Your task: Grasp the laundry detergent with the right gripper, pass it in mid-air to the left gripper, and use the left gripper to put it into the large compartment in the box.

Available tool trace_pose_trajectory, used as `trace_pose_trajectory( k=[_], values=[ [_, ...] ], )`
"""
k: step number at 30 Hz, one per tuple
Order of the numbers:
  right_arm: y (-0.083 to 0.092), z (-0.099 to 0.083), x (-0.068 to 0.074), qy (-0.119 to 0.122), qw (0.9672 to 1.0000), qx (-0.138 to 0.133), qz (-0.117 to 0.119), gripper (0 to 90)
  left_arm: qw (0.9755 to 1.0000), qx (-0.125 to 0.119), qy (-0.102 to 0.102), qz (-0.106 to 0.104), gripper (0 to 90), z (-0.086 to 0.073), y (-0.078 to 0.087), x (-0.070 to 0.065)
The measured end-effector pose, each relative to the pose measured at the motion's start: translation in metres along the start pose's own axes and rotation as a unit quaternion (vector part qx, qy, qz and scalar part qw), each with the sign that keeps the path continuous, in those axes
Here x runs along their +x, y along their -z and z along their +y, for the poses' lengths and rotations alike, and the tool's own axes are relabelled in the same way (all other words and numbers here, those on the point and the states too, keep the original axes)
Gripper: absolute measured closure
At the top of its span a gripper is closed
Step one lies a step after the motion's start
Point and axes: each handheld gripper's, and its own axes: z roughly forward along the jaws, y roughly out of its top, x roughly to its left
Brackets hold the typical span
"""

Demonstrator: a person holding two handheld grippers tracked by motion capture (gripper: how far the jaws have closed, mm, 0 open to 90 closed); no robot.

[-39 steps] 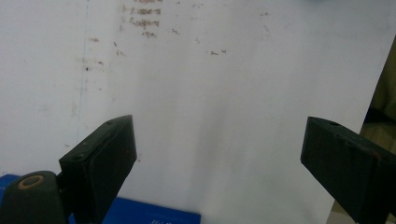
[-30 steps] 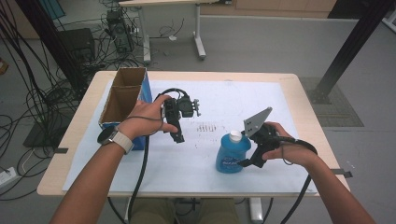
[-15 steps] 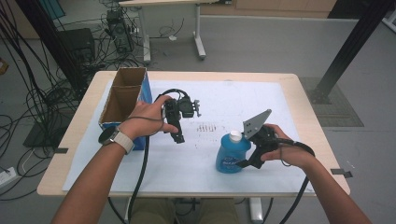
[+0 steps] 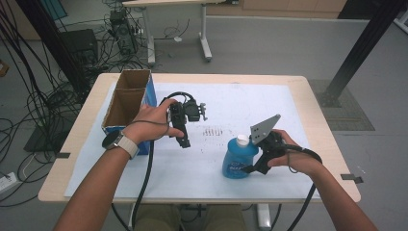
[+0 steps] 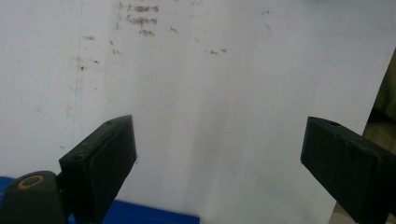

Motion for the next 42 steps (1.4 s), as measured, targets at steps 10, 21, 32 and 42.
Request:
trace_pose_trajectory(
  k=[10, 21, 32, 42],
  values=[
    [-0.003, -0.004, 0.000, 0.001, 1.0000, -0.007, 0.001, 14.4, 1.0000, 0.002, 0.001, 0.000, 10.8, 0.000, -0.001, 0.001],
    [-0.005, -0.007, 0.000, 0.004, 0.9998, -0.018, 0.001, 16.8, 1.0000, 0.000, 0.003, 0.000, 10.8, 0.001, -0.002, 0.001],
    [-0.007, -0.009, 0.000, 0.006, 0.9997, -0.025, 0.001, 19.2, 1.0000, 0.000, 0.003, -0.001, 10.8, 0.002, -0.003, 0.002],
    [-0.010, -0.009, -0.001, 0.009, 0.9995, -0.030, 0.001, 20.6, 1.0000, 0.001, 0.006, 0.000, 10.8, 0.000, -0.003, 0.002]
  ],
)
